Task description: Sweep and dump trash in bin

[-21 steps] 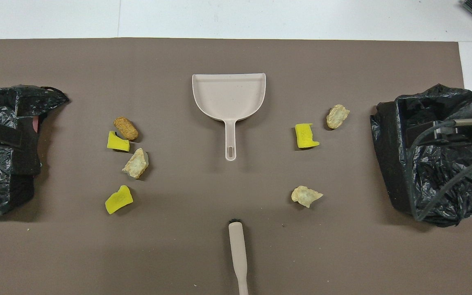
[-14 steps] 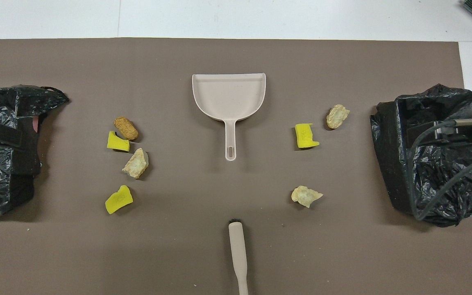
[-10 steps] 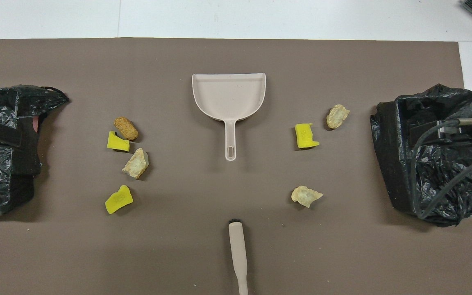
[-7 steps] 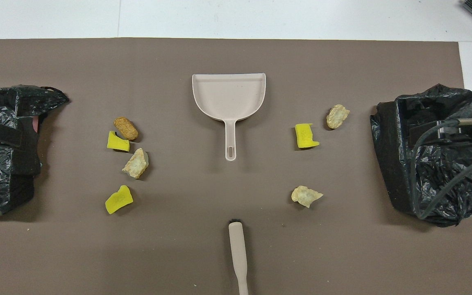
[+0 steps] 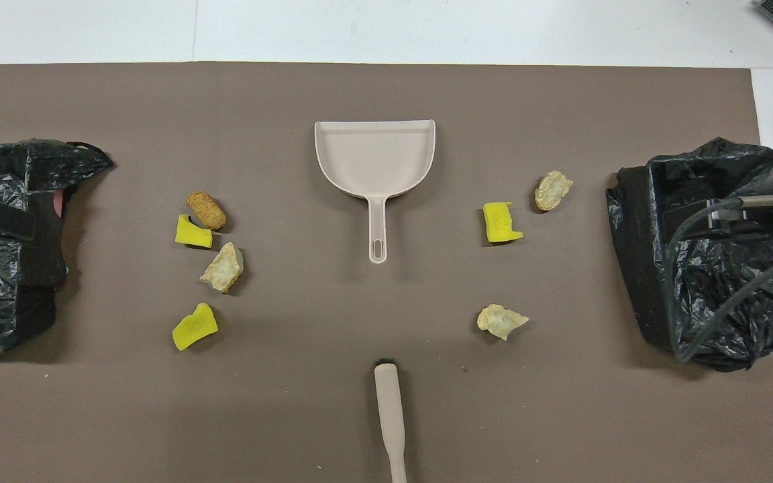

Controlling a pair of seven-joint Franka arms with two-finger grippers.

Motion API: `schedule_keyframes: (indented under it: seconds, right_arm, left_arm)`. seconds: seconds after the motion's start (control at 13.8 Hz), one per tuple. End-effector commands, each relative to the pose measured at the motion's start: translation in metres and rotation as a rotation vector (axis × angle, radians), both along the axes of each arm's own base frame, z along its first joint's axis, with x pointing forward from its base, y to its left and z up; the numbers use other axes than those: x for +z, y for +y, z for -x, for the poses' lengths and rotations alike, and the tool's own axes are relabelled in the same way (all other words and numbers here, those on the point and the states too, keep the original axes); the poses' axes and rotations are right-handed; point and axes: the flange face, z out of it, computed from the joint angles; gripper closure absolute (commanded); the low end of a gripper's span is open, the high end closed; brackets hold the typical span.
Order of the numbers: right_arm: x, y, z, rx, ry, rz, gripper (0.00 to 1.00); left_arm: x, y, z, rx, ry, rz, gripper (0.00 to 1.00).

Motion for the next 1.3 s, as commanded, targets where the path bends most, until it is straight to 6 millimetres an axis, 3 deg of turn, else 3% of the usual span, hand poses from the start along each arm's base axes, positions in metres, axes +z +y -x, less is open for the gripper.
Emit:
schedule_keyframes:
  seconds: [0.0, 0.36, 0.43, 0.65, 0.8, 1.23]
  right_arm:
    - [0.001, 0.001, 0.002, -0.004, -0.010, -0.020, 0.00]
    - [-0.002, 0.007, -0.006, -0.005, -0.027, -0.018, 0.00]
    - [-0.009, 0.020, -0.009, 0.000, -0.016, -0.017, 0.00]
    - [-0.027, 0.068, -0.033, -0.023, -0.036, -0.020, 0.00]
    - [-0.047, 0.096, -0.051, -0.016, -0.048, -0.026, 0.00]
    - [-0.110, 0.219, -0.089, -0.077, -0.059, -0.033, 0.00]
  left_arm:
    - [0.005, 0.004, 0.012, 0.006, 0.013, 0.011, 0.00]
    - [0.013, 0.002, 0.011, -0.002, -0.015, 0.010, 0.00]
    - [0.011, 0.001, 0.012, -0.006, -0.009, 0.012, 0.00]
    - [0.005, -0.016, 0.021, -0.030, -0.001, 0.012, 0.00]
    - [-0.008, -0.042, 0.030, -0.075, 0.003, 0.012, 0.00]
    - [-0.065, -0.109, 0.079, -0.206, -0.014, 0.020, 0.00]
